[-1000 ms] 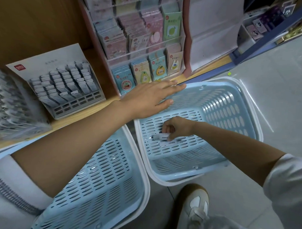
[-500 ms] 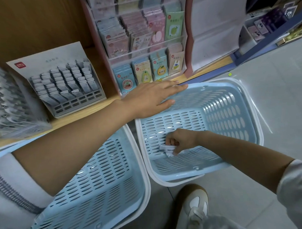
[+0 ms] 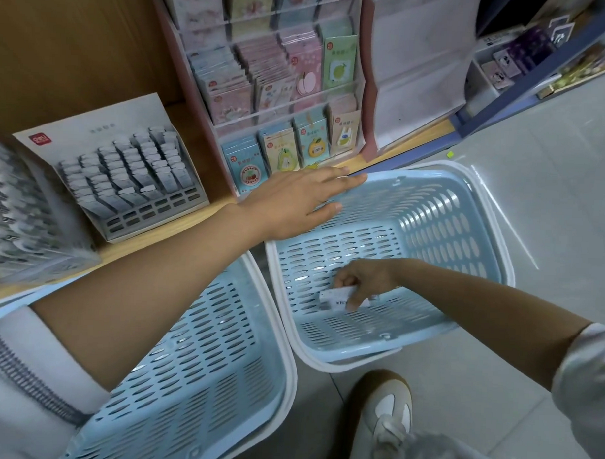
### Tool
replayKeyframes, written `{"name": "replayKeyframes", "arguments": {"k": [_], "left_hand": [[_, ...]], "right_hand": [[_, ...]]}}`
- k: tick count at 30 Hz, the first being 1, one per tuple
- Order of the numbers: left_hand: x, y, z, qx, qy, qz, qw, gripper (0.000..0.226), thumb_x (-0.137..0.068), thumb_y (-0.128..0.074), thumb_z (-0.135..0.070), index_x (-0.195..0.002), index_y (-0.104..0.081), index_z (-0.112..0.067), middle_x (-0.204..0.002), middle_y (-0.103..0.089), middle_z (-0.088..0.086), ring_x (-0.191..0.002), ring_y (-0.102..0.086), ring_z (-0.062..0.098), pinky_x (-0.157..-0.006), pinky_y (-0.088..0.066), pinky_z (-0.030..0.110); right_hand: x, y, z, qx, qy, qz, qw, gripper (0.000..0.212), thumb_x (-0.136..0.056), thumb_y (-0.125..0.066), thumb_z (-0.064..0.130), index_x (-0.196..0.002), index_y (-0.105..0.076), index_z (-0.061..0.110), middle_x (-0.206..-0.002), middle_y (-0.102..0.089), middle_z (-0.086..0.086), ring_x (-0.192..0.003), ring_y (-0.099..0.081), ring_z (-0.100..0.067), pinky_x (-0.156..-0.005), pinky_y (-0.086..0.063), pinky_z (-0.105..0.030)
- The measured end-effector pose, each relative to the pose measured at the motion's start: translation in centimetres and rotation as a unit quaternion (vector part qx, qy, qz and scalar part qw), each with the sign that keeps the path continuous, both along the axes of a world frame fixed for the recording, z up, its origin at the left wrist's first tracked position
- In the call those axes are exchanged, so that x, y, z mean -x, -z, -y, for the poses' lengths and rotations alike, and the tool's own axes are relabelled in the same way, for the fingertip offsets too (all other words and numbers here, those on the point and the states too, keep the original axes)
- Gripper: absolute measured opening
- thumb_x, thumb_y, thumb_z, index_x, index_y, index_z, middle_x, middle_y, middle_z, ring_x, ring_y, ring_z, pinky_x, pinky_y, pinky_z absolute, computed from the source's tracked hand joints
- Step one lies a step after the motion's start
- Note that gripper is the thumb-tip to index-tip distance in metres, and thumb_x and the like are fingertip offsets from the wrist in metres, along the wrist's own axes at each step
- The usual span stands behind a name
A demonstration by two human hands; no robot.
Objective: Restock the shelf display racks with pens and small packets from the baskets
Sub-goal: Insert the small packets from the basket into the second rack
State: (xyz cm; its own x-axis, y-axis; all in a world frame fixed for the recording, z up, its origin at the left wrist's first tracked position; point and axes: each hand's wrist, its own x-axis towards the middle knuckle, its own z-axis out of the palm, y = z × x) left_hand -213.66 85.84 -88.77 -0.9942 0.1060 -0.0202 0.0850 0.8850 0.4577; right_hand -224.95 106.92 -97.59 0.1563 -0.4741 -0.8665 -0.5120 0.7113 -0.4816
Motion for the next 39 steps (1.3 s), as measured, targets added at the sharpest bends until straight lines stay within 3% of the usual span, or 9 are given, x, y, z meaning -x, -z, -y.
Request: {"name": "replayKeyframes", "arguments": {"k": [5,9,11,16,19,21,27,32,39], "left_hand": [[0.4,-1.0,0.2,-0.089,-0.023,0.024,0.995,0.048,-0.104,-0.033,-0.04,-0.152,-0.028,-0.034,-0.157,-0.03,-0.006,-0.142,-0.029,0.014,-0.111,-0.028,0.033],[-0.3,-3.4,0.9,-0.232,-0.133,-0.008,0.963,0.044,-0.105,-0.033,-0.036,-0.143,-0.044,-0.018,-0.143,-0.05,0.005,-0.132,-0.044,0.02,-0.109,-0.032,0.033],[-1.1,-4.6,1.2,-0.361,-0.215,-0.012,0.907,0.038,-0.104,-0.036,-0.035,-0.134,-0.052,-0.017,-0.13,-0.058,0.003,-0.124,-0.052,0.019,-0.108,-0.036,0.034],[-3.7,-7.4,0.7,-0.644,-0.295,0.052,0.704,0.041,-0.102,-0.042,-0.041,-0.119,-0.062,-0.01,-0.105,-0.07,0.009,-0.091,-0.067,0.021,-0.094,-0.051,0.039],[-5.2,-7.8,1.8,-0.711,-0.408,0.019,0.572,0.026,-0.104,-0.04,-0.03,-0.106,-0.059,-0.012,-0.095,-0.067,0.011,-0.079,-0.065,0.023,-0.082,-0.055,0.046],[-6.4,-7.2,3.3,-0.695,-0.478,0.001,0.537,0.022,-0.104,-0.041,-0.024,-0.111,-0.057,-0.01,-0.105,-0.068,0.013,-0.08,-0.069,0.025,-0.082,-0.057,0.05],[-11.7,-5.7,7.4,-0.665,-0.555,-0.022,0.499,0.026,-0.103,-0.044,-0.018,-0.119,-0.058,-0.004,-0.093,-0.067,0.013,-0.061,-0.066,0.021,-0.046,-0.052,0.028],[-15.4,-4.4,9.5,-0.587,-0.578,-0.041,0.565,0.036,-0.103,-0.045,-0.032,-0.132,-0.052,-0.013,-0.119,-0.062,0.002,-0.089,-0.062,0.019,-0.044,-0.044,0.023],[-17.7,-5.0,10.7,-0.583,-0.513,-0.014,0.63,0.017,-0.102,-0.048,-0.032,-0.101,-0.058,-0.019,-0.077,-0.072,0.001,-0.059,-0.062,0.014,-0.04,-0.033,0.017]], "right_hand": [[2.9,-7.8,0.9,0.058,0.128,0.013,0.99,0.029,-0.078,-0.076,0.011,-0.103,-0.063,0.005,-0.095,-0.072,-0.007,-0.086,-0.065,-0.019,-0.082,-0.049,-0.037],[4.1,-15.0,2.7,0.141,0.229,0.064,0.961,0.024,-0.076,-0.07,0.007,-0.099,-0.063,0.005,-0.089,-0.073,-0.001,-0.083,-0.067,-0.015,-0.078,-0.052,-0.026],[3.6,-17.3,4.6,0.201,0.292,0.074,0.932,0.023,-0.075,-0.068,0.007,-0.097,-0.063,0.008,-0.085,-0.073,0.001,-0.078,-0.067,-0.012,-0.073,-0.051,-0.021],[-0.9,-17.9,12.0,0.349,0.372,0.039,0.859,0.025,-0.071,-0.076,0.009,-0.093,-0.064,0.006,-0.079,-0.073,-0.001,-0.073,-0.069,-0.012,-0.069,-0.055,-0.022],[-4.8,-16.5,16.0,0.396,0.367,0.008,0.842,0.019,-0.074,-0.077,0.001,-0.086,-0.064,0.008,-0.074,-0.071,0.001,-0.069,-0.067,-0.011,-0.06,-0.052,-0.022],[-6.7,-16.0,17.8,0.423,0.351,-0.016,0.835,0.02,-0.073,-0.079,0.003,-0.083,-0.064,0.01,-0.079,-0.069,-0.003,-0.071,-0.064,-0.012,-0.061,-0.052,-0.024],[-11.4,-15.2,22.4,0.427,0.278,-0.034,0.86,0.019,-0.082,-0.072,0.008,-0.098,-0.068,-0.002,-0.084,-0.067,-0.007,-0.072,-0.059,-0.007,-0.063,-0.047,-0.014],[-13.6,-14.4,25.1,0.417,0.293,-0.041,0.859,0.009,-0.091,-0.061,0.007,-0.094,-0.068,0.002,-0.076,-0.064,-0.004,-0.06,-0.056,0.002,-0.06,-0.045,-0.012],[-14.2,-14.5,27.4,0.423,0.279,-0.06,0.86,0.022,-0.087,-0.065,0.006,-0.107,-0.057,0.011,-0.066,-0.058,-0.01,-0.053,-0.053,-0.008,-0.058,-0.045,-0.019]]}}
